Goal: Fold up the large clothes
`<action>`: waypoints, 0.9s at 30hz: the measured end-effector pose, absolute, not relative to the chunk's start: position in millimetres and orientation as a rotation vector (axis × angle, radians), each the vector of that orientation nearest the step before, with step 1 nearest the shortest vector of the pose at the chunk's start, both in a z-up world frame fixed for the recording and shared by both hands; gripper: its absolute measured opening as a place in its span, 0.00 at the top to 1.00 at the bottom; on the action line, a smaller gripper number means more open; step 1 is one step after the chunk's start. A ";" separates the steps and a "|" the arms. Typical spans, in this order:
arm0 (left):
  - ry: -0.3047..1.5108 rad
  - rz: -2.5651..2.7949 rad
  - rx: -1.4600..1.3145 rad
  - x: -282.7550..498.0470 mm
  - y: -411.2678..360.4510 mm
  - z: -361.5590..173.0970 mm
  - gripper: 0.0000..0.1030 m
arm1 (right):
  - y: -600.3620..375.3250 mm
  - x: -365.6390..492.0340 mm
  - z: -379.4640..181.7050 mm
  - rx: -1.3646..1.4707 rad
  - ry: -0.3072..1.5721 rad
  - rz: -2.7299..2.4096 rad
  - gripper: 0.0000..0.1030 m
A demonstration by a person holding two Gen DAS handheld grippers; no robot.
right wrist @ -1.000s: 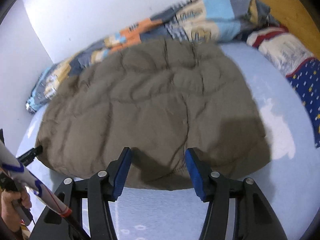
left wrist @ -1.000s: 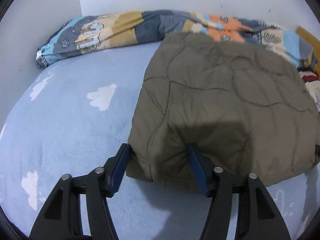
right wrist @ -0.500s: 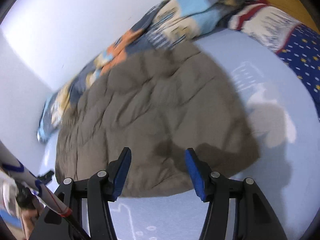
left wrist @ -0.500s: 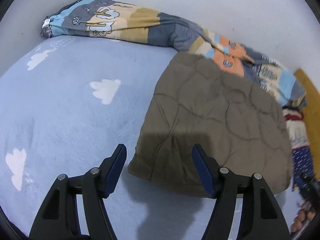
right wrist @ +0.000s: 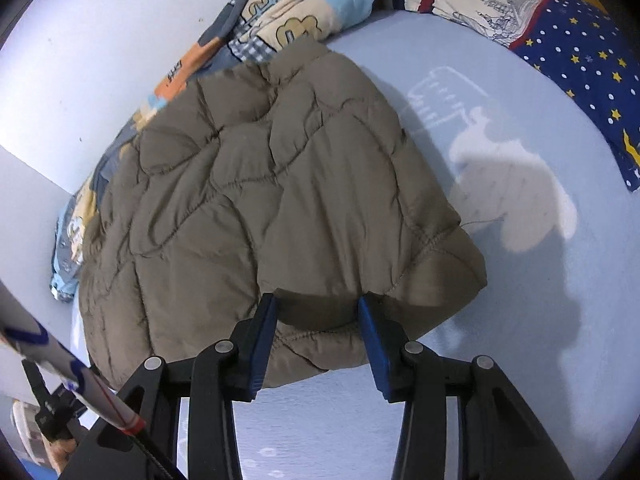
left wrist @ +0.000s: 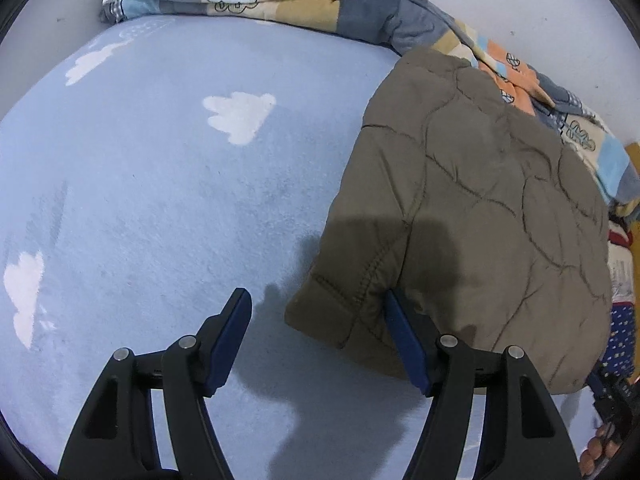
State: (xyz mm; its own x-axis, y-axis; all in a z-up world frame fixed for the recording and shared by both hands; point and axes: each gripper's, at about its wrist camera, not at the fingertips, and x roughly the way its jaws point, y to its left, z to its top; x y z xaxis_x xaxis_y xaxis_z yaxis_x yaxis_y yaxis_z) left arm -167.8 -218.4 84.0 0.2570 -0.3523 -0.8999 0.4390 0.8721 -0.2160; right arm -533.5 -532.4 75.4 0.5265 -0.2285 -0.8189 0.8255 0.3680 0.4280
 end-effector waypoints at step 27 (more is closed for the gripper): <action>1.365 -0.616 -0.529 -151.5 -183.4 59.8 0.32 | -559.3 -626.8 54.0 1.492 0.378 -0.800 0.25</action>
